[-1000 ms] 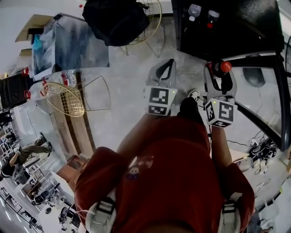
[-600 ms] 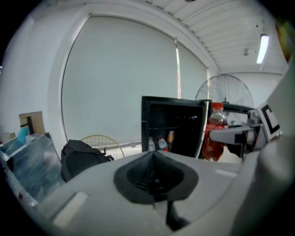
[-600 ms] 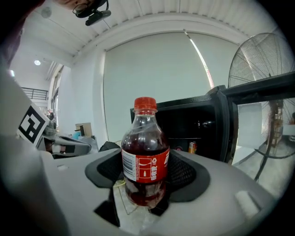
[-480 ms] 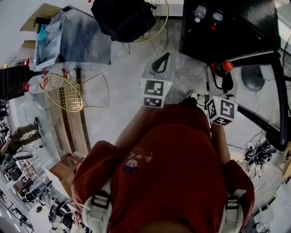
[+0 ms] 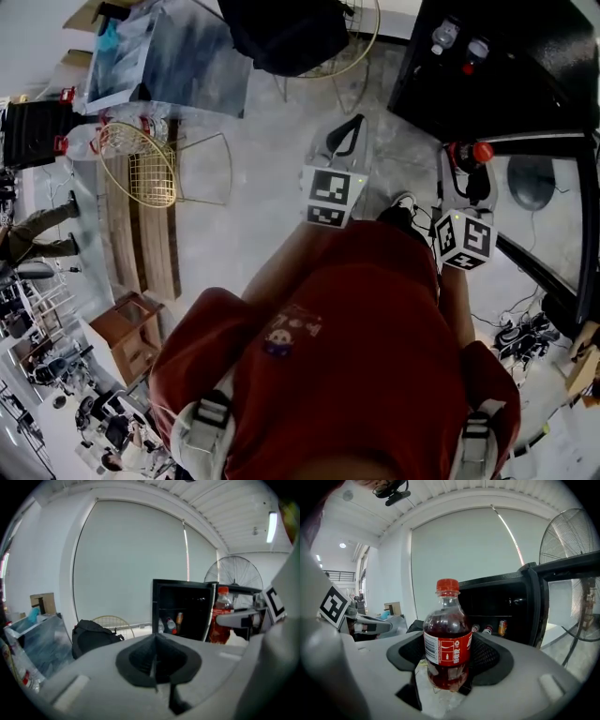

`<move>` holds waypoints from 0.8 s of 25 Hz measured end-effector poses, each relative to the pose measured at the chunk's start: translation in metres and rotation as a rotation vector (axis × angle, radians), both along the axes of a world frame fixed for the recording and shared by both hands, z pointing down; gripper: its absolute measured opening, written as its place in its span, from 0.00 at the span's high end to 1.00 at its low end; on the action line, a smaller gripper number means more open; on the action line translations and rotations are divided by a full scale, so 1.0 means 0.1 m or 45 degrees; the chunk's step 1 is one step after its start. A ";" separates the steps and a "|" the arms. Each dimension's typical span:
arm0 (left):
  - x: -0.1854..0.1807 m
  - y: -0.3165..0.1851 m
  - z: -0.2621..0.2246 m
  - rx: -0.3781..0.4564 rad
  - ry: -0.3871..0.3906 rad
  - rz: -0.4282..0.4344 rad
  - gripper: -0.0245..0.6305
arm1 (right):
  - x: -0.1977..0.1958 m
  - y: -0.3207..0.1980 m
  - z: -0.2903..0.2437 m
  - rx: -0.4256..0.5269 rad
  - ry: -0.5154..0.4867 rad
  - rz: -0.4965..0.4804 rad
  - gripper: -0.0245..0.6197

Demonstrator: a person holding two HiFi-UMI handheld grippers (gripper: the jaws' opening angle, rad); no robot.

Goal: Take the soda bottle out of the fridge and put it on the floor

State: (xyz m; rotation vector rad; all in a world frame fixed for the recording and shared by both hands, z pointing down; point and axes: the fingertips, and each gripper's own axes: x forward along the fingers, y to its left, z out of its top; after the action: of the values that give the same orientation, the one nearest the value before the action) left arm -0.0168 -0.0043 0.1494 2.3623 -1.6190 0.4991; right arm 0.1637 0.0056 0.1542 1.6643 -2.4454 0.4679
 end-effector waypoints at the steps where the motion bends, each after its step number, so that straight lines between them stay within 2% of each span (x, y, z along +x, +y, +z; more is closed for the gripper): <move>1: -0.02 0.02 0.00 -0.001 0.001 -0.008 0.96 | -0.02 0.01 0.00 -0.001 0.003 -0.010 0.50; 20: -0.72 0.35 0.33 -0.068 -0.006 -0.217 0.96 | -0.78 0.11 0.34 -0.080 0.033 -0.255 0.50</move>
State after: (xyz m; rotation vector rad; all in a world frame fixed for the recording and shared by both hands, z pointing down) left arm -0.0890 0.0307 0.1826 2.1627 -1.7661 0.5068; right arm 0.0855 0.0164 0.1882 1.3742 -2.5162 0.4863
